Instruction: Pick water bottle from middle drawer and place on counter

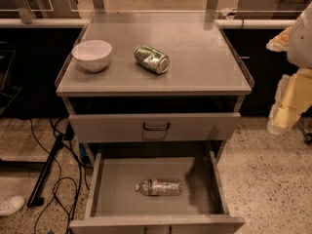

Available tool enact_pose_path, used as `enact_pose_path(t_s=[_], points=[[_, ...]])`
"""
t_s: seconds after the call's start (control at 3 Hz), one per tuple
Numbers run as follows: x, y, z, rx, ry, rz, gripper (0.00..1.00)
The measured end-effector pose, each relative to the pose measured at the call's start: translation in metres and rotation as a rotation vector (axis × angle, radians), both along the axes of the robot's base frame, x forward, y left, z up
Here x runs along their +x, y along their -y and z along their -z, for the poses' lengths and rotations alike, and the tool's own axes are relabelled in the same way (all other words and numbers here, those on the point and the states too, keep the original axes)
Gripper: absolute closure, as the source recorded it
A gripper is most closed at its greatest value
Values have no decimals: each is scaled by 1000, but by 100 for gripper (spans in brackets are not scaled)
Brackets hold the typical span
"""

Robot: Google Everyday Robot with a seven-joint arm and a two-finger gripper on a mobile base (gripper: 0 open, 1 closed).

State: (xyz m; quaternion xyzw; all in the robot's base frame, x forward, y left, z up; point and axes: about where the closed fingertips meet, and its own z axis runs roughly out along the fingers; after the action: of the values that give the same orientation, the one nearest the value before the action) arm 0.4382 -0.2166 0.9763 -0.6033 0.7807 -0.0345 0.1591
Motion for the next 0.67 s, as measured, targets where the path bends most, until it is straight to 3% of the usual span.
enact_pose_path(t_s=[0.67], points=[[3, -5, 7, -13, 6, -19, 0]])
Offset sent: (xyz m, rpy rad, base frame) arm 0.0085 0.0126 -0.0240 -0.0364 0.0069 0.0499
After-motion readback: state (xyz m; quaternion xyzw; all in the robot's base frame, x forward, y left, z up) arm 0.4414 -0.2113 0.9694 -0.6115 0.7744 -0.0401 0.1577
